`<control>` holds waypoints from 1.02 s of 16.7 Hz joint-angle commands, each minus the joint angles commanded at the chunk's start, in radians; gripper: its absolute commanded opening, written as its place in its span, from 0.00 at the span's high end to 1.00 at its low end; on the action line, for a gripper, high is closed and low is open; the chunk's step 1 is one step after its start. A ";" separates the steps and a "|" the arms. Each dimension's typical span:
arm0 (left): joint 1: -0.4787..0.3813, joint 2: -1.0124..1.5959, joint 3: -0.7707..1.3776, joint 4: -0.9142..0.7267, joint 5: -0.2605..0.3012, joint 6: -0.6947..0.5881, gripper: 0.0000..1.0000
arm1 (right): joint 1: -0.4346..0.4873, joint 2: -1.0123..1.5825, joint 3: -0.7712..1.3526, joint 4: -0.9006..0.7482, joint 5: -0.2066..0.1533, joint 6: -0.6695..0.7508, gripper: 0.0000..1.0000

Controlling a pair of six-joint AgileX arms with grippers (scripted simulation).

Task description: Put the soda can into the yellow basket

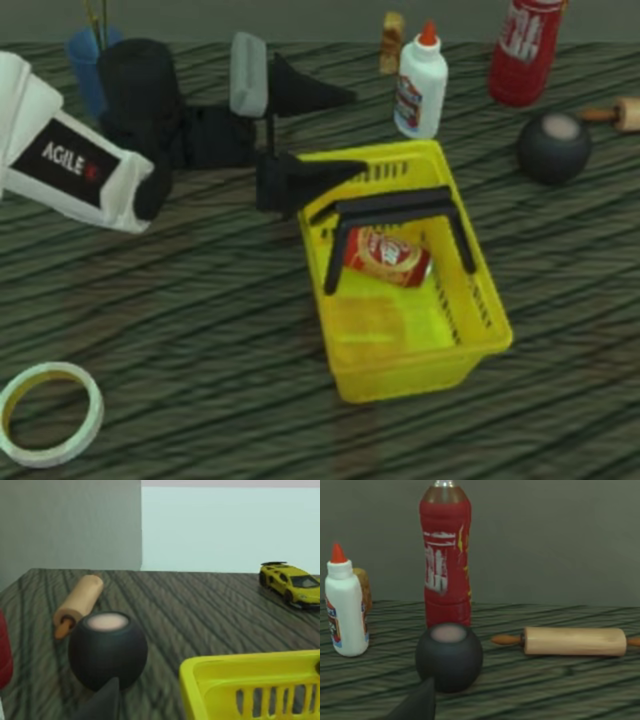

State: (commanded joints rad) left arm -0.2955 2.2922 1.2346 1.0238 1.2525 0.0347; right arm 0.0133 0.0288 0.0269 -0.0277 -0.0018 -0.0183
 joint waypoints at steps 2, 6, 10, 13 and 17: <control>0.013 -0.067 -0.030 -0.033 -0.044 -0.015 0.00 | 0.029 0.071 0.066 -0.066 -0.002 -0.043 0.00; 0.061 -0.311 -0.142 -0.149 -0.196 -0.058 0.00 | 0.115 0.324 0.307 -0.271 -0.002 -0.177 0.00; 0.123 -0.674 -0.321 -0.320 -0.400 -0.101 0.00 | 0.226 0.716 0.693 -0.526 0.003 -0.359 0.00; 0.171 -0.995 -0.493 -0.472 -0.571 -0.121 0.00 | 0.315 1.036 1.023 -0.714 0.008 -0.503 0.00; 0.229 -1.452 -0.746 -0.682 -0.803 -0.124 0.00 | 0.438 1.468 1.476 -0.965 0.013 -0.699 0.00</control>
State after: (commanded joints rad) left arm -0.0662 0.8403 0.4885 0.3419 0.4491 -0.0895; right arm 0.4510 1.4969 1.5033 -0.9932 0.0111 -0.7170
